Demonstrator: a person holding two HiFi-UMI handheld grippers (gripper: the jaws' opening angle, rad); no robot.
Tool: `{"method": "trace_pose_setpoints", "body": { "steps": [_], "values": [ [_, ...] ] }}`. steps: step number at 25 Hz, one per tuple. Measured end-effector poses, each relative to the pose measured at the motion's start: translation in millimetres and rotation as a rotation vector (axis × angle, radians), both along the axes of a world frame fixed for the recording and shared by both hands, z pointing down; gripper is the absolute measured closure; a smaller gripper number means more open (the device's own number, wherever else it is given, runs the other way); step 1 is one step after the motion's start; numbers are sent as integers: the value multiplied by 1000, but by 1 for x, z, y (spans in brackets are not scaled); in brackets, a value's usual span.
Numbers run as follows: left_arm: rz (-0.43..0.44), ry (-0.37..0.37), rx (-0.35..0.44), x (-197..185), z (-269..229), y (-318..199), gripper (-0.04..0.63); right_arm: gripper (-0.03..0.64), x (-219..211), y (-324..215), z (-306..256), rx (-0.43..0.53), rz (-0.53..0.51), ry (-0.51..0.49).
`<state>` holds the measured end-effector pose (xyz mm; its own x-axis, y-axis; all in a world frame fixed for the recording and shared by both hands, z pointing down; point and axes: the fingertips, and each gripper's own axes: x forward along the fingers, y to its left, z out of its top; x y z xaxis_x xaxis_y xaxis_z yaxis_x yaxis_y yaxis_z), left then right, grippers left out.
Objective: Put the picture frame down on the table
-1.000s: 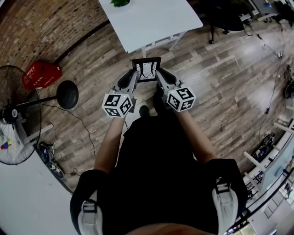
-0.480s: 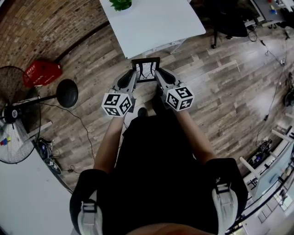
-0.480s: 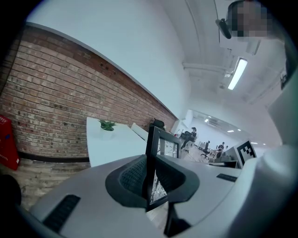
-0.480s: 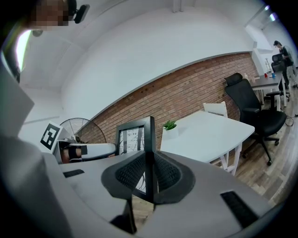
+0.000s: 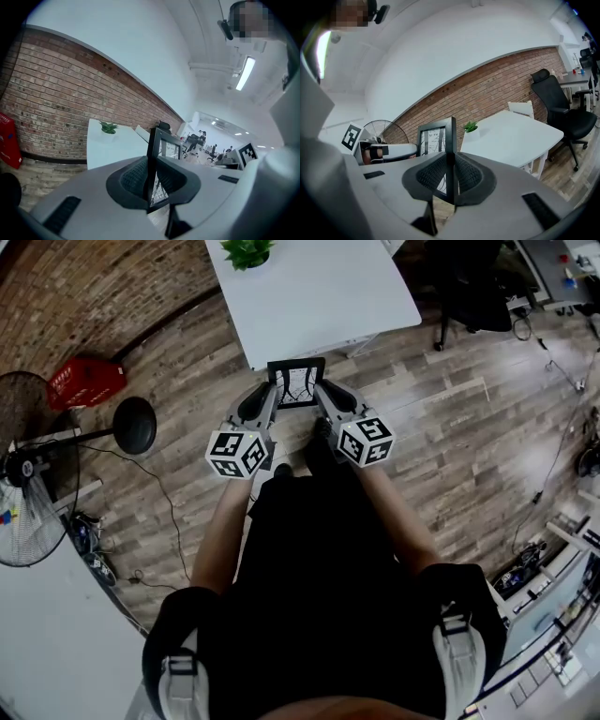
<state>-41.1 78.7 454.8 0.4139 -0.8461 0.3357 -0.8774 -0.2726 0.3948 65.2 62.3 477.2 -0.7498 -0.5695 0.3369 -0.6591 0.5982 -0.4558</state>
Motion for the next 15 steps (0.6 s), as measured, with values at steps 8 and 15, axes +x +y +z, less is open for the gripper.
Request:
{"method": "trace_pose_setpoints", "body": {
  "steps": [8, 15],
  "values": [
    [-52, 20, -7, 16, 3, -31, 523, 563, 16, -35, 2, -6, -48, 8],
    [-85, 20, -4, 24, 5, -54, 523, 565, 23, -59, 6, -12, -75, 2]
  ]
}}
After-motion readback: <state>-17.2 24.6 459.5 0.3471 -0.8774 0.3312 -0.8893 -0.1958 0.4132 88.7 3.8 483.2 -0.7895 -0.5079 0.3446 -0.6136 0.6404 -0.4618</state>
